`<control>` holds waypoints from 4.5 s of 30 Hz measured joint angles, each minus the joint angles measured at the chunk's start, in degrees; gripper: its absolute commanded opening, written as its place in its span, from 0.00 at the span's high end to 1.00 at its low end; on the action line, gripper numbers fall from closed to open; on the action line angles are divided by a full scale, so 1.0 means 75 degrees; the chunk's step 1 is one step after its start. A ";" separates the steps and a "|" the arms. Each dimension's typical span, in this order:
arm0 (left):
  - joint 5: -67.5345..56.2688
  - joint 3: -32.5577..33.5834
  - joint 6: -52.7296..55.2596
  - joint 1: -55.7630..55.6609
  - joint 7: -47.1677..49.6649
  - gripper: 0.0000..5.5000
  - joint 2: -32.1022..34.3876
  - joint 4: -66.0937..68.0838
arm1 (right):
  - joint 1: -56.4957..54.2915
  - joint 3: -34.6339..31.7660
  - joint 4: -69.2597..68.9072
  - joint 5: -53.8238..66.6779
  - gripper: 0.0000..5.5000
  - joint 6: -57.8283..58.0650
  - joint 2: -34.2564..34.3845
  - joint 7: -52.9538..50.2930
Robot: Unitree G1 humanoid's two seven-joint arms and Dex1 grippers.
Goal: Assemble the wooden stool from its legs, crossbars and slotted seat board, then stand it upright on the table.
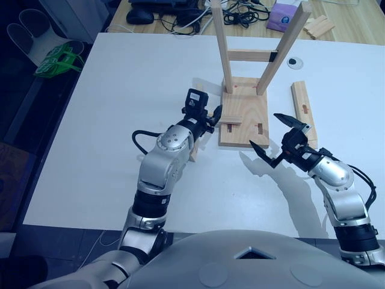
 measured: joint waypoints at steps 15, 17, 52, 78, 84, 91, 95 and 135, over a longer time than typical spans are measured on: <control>0.0627 -0.0609 0.0091 -0.5221 -0.4304 0.45 0.2385 0.5701 | 0.1417 0.0518 -0.0387 -0.1032 0.02 -0.0254 0.1144 -0.1741; 0.0695 -0.0748 0.0054 -0.5926 -0.4988 0.45 0.2371 0.6819 | 0.1565 0.0597 -0.0382 -0.1132 0.02 -0.0312 0.1247 -0.1945; 0.2955 -0.0586 0.1630 -0.8855 -0.4468 0.45 -0.0406 1.2223 | 0.2191 0.1380 0.0028 -0.2177 0.02 -0.0964 0.2334 -0.3691; 0.3292 -0.0301 0.0963 -0.7904 -0.3846 0.76 -0.0501 1.2505 | 0.3019 0.1608 -0.0404 -0.2548 0.02 -0.0969 0.2303 -0.4123; 0.3057 0.0088 0.1159 -0.7935 -0.3957 0.80 -0.0337 1.2453 | 0.2979 0.1568 -0.0403 -0.2554 0.02 -0.0969 0.2251 -0.4144; 0.2730 0.0355 0.1666 -0.8104 -0.4593 0.81 0.0056 1.2235 | 0.2558 0.1433 -0.0230 -0.2539 0.02 -0.1034 0.2099 -0.3997; 0.2316 0.0783 0.1905 -0.8269 -0.4742 0.81 0.0651 1.1770 | 0.2230 0.1206 -0.0095 -0.2442 0.02 -0.1081 0.1901 -0.3801; -0.0781 0.2721 -0.1202 -0.2799 0.0572 0.81 -0.1445 -0.0746 | -0.4231 0.1508 0.0317 0.2275 0.02 0.2843 0.1723 0.1363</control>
